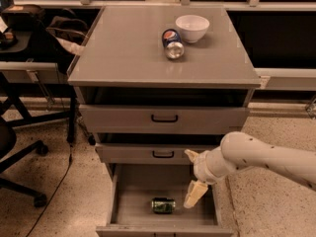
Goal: Pick green can from bottom drawer and place on counter
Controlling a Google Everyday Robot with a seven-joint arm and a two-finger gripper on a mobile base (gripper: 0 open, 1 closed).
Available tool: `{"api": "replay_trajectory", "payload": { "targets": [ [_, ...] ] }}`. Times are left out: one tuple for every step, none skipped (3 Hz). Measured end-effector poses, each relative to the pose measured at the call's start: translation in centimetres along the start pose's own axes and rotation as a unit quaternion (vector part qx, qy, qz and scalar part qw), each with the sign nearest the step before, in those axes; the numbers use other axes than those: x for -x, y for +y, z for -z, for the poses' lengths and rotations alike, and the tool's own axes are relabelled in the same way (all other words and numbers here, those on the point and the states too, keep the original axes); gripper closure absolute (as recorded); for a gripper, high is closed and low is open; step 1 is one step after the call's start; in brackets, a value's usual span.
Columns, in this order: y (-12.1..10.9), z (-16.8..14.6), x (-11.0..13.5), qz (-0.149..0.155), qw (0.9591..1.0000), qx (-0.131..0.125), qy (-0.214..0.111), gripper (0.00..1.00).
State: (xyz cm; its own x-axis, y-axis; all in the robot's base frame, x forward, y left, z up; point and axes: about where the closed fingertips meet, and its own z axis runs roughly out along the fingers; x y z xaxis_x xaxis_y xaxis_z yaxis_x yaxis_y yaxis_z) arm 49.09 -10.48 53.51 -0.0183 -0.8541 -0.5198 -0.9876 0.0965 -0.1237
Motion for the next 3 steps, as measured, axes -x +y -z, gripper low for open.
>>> {"api": "replay_trajectory", "payload": {
  "targets": [
    [0.1,-2.5,-0.9,0.013,0.9998,-0.014,-0.001,0.00],
    [-0.3,-4.2,-1.3,0.014,0.9995,-0.026,0.000,0.00],
    [-0.4,-6.7,-1.7,0.018,0.9997,-0.007,-0.012,0.00]
  ]
}}
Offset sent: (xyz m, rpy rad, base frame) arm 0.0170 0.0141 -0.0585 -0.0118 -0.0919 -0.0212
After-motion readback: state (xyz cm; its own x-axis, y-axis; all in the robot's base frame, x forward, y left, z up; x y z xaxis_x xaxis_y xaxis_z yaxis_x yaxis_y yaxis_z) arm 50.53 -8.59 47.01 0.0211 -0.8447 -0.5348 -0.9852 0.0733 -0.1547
